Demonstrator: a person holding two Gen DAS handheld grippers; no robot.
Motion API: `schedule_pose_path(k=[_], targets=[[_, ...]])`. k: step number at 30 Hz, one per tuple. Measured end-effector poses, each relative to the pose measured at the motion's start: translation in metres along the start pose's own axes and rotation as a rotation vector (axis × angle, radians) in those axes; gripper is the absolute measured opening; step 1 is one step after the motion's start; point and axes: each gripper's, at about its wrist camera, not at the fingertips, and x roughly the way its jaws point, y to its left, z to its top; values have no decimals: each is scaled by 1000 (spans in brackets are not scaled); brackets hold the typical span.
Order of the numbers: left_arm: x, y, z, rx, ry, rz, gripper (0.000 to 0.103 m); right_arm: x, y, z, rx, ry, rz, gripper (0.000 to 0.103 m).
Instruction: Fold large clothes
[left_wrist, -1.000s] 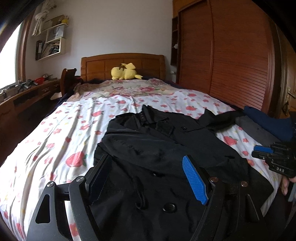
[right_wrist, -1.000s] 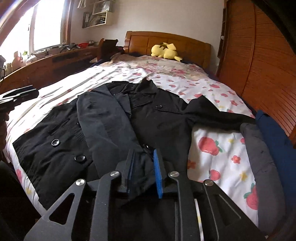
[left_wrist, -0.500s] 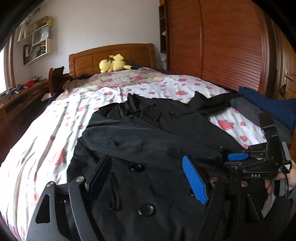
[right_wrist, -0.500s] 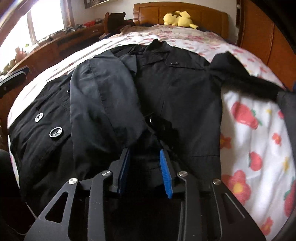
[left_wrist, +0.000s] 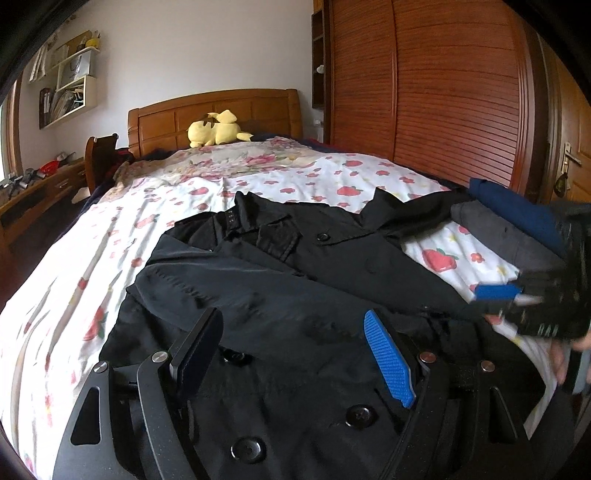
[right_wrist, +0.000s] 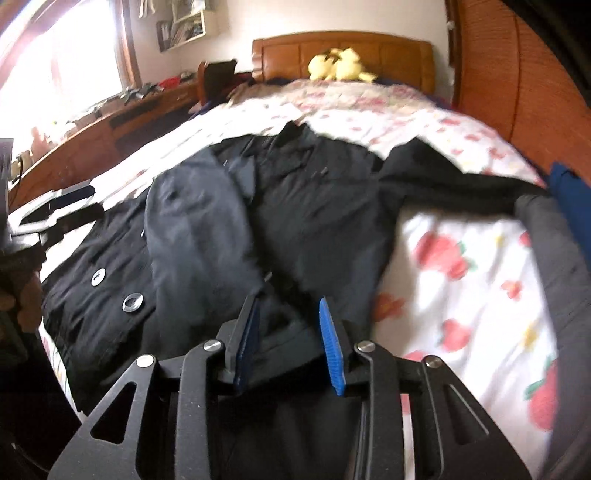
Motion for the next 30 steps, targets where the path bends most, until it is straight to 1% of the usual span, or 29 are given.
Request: schedule_pose_path(k=[2, 5, 7, 11, 13, 14, 21, 27, 30], targets=[[1, 0, -2, 2, 4, 2, 80, -6, -13, 11, 22, -12, 2, 34], [1, -1, -2, 4, 8, 9, 80, -5, -33, 28, 43, -26, -18, 35], [0, 0, -2, 3, 5, 11, 80, 3, -49, 39, 70, -15, -33, 35], [-2, -1, 0, 0, -1, 9, 80, 22, -81, 60, 109, -21, -94, 37], [-3, -2, 0, 3, -2, 8, 80, 38, -98, 70, 124, -6, -130, 37], [-3, -2, -1, 4, -3, 10, 80, 43, -105, 72, 134, -2, -133, 37], [-5, -1, -3, 9, 6, 9, 80, 85, -161, 85, 330, 25, -140, 37], [-8, 0, -3, 18, 7, 12, 80, 104, -202, 86, 522, 30, -115, 37], [-10, 1, -3, 19, 6, 10, 80, 110, -213, 86, 581, 38, -116, 37]])
